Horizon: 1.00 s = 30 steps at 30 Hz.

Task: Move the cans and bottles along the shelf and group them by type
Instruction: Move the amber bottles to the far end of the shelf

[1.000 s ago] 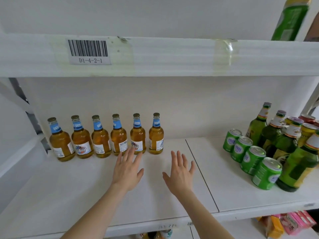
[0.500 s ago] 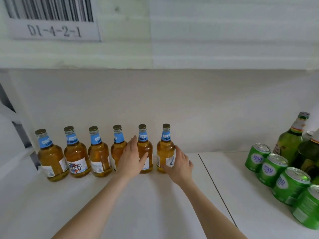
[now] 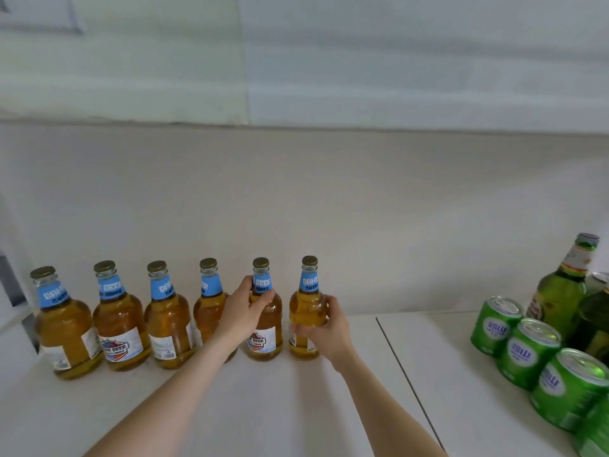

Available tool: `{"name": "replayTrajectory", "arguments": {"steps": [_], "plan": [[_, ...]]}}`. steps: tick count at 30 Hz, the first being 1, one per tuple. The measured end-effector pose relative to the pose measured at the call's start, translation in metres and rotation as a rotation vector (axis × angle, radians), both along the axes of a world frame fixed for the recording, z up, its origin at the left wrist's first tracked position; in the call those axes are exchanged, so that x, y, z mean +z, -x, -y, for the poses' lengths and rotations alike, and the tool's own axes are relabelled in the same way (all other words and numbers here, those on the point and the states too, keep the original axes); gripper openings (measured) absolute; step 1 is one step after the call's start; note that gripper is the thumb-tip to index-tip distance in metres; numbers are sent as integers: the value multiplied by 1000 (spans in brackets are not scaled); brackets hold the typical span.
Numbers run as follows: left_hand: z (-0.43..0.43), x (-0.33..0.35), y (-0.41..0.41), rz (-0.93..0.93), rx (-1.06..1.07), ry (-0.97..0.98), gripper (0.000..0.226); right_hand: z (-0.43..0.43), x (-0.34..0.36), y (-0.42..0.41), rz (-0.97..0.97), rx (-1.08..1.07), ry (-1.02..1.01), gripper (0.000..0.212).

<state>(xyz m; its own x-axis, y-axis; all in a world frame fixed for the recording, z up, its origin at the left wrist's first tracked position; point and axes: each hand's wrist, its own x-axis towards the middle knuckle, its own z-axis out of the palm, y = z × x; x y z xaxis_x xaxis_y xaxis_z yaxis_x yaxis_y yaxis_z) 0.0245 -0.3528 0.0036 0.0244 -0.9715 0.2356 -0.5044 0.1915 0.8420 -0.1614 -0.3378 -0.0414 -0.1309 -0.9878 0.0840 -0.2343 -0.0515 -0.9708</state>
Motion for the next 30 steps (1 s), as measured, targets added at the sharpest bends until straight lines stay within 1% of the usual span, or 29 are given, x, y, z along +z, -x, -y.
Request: {"name": "replayTrajectory", "arguments": {"steps": [7,12,14,19,24,30], "plan": [[-30,7,3,-17,-5,-15,44,-27,5,-1,130,-29,-57,83],[-58,12,3,-25,-13,-58,43,-55,6,3,247,-31,-131,74],[-70,13,1,-53,-8,-87,44,-70,9,6,273,-22,-158,69],[-105,11,-7,-112,-32,-155,50,-109,14,11,342,-10,-219,66],[-136,13,-14,-154,-43,-192,56,-147,22,13,387,-16,-223,59],[-171,14,-25,-299,-39,-201,51,-192,28,14,430,-48,-211,56]]}}
